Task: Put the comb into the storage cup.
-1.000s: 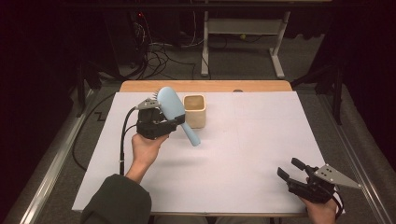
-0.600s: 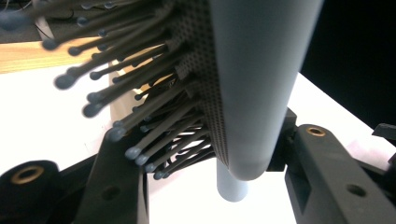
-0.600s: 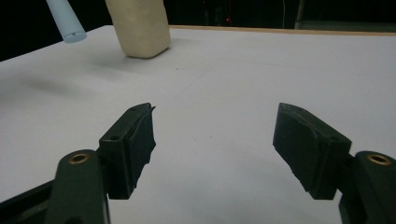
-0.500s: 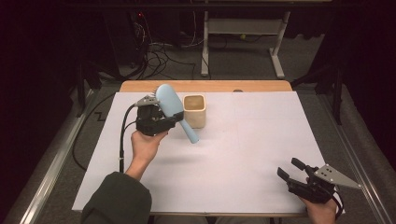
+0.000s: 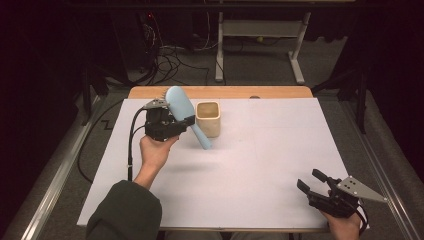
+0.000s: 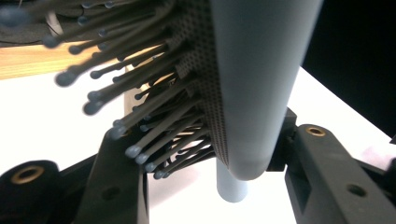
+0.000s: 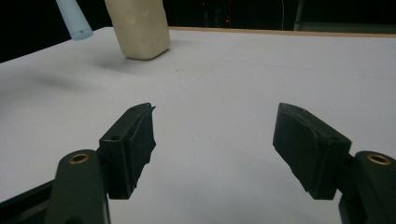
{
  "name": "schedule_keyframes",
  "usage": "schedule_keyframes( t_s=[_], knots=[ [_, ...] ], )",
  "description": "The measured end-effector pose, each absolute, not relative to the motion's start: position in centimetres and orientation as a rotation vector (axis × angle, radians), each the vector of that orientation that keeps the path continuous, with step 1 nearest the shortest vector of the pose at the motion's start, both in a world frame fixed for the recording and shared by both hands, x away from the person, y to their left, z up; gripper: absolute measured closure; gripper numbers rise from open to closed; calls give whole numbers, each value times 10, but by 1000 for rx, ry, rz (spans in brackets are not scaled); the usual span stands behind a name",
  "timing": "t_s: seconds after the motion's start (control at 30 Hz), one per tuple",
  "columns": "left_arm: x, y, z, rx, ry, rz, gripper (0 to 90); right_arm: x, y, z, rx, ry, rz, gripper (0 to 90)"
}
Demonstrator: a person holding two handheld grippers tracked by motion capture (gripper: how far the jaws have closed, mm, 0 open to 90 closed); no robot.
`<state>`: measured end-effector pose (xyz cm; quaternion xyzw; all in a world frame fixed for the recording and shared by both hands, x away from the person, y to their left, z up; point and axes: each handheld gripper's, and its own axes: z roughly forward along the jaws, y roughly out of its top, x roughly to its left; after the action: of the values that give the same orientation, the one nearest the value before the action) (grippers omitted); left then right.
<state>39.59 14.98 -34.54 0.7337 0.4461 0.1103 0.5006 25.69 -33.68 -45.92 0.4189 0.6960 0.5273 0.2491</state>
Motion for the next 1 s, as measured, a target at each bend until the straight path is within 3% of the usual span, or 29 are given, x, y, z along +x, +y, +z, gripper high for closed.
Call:
schedule_keyframes(
  t_s=[0.27,1.0],
  knots=[
    [397,136,-333,1831,1045,314,551,257,-336,-459,1142,1902,1435,299],
    [418,136,-311,1773,1068,320,552,257,-335,-459,1133,1906,1426,299]
  ],
)
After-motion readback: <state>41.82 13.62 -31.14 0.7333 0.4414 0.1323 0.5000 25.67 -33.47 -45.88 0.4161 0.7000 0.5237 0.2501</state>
